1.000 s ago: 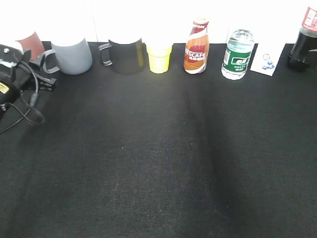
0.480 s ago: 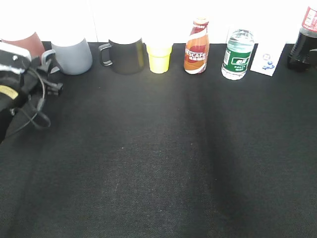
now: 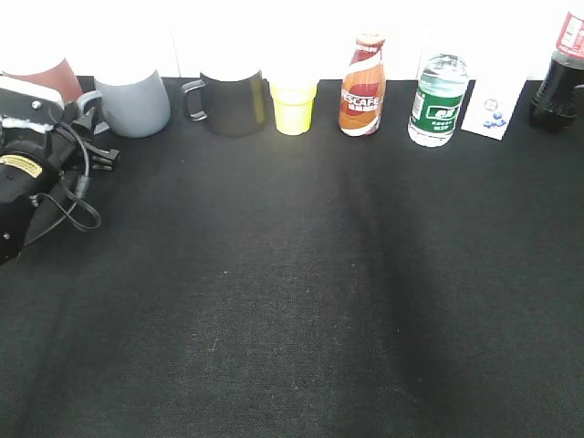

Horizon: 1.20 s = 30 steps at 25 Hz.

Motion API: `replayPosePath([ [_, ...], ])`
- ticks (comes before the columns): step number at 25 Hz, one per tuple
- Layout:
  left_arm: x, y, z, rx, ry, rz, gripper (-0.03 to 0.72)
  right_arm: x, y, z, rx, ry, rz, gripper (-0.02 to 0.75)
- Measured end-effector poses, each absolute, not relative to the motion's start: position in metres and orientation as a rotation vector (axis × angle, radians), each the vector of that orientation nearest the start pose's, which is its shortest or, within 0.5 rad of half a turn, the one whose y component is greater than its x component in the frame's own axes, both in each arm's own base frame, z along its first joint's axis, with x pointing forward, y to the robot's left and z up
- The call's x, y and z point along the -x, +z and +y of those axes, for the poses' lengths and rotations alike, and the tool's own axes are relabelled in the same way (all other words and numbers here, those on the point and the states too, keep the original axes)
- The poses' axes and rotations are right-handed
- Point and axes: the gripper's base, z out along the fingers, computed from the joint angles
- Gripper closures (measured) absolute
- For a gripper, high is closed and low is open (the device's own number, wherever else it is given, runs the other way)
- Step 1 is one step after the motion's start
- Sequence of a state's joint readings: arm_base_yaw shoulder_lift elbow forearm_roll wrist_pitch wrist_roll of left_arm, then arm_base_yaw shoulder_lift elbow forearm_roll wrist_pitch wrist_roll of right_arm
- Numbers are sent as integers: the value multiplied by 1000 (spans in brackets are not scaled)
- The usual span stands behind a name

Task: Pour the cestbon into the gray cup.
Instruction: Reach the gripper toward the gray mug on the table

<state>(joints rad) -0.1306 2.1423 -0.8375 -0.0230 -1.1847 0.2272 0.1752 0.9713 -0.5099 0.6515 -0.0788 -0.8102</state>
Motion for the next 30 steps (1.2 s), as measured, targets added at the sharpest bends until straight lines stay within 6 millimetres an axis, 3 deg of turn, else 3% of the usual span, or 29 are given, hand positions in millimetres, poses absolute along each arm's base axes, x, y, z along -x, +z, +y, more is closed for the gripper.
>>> replayPosePath([
  [30, -430, 89, -52, -230, 102, 1509, 487, -198, 279, 31, 297, -47, 1856, 181],
])
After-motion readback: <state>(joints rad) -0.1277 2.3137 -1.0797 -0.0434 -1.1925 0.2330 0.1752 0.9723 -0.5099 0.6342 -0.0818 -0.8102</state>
